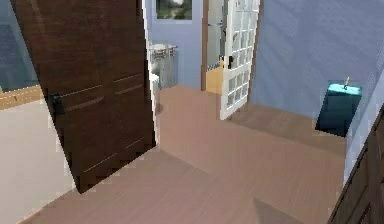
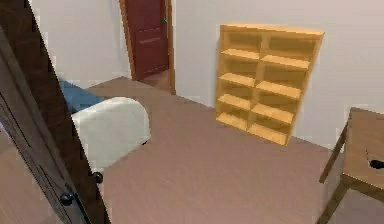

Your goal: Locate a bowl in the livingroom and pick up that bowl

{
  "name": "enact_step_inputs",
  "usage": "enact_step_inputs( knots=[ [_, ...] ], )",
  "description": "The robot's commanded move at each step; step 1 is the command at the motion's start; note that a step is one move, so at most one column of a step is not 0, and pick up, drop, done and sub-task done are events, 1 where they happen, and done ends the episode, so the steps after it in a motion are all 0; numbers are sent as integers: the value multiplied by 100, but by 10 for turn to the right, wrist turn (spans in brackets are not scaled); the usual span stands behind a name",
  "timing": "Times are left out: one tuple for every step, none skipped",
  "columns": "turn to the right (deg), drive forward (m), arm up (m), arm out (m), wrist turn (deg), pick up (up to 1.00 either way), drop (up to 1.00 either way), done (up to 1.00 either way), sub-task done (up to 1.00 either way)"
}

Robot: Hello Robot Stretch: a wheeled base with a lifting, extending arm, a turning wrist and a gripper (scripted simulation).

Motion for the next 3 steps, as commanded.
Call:
enact_step_inputs(
  knots=[
    [0,100,0,0,0,0,0,0,0],
    [0,100,0,0,0,0,0,0,0],
    [0,85,0,0,0,0,0,0,0]
  ],
)
